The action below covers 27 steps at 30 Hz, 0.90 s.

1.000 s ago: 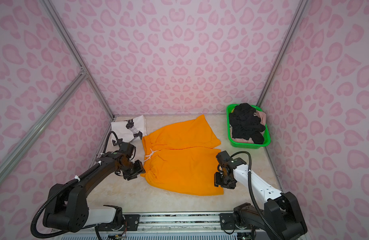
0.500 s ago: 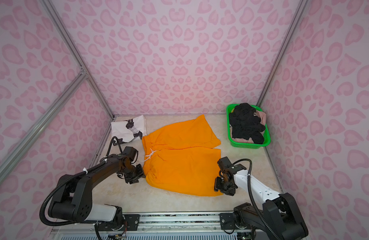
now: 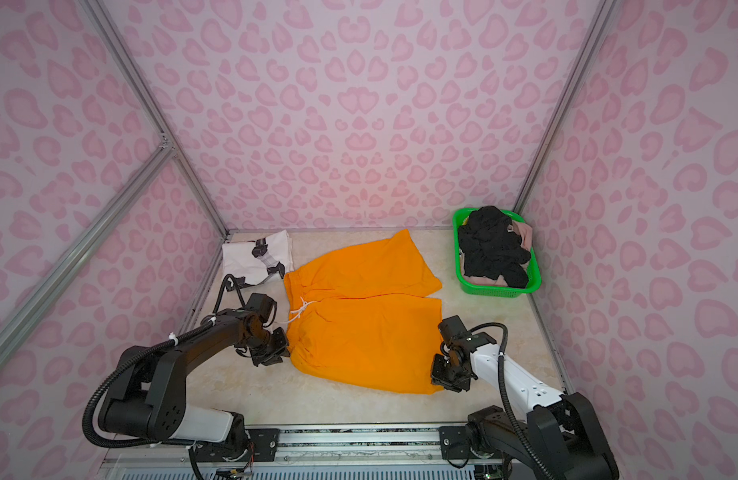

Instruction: Fold and stack the mixed laundry pile

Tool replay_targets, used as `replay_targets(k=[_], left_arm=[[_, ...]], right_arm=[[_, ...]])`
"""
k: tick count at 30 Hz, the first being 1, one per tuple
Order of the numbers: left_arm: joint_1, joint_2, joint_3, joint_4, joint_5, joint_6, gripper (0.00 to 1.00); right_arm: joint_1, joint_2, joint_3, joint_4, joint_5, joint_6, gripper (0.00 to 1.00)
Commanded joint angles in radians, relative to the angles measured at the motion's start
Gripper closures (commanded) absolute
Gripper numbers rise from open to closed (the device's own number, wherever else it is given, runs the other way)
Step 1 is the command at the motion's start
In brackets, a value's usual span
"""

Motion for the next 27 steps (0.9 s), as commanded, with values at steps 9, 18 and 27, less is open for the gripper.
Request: replay_targets(k=[9, 18, 27], left_arm=[[0.0, -0.054, 0.022, -0.068, -0.072, 0.006, 0.46], [0.005, -0.051, 0.052, -0.01, -0.098, 0.02, 0.35], [0.004, 0.045, 0.038, 0.05, -0.06, 0.025, 0.48]], right_arm=[[-0.001, -0.033, -0.005, -0.053, -0.009, -0.005, 0.52], [-0.003, -0.071, 0.021, -0.133, 0.054, -0.024, 0.48], [-0.002, -0.075, -0.007, -0.114, 0.034, -0.016, 0.45]])
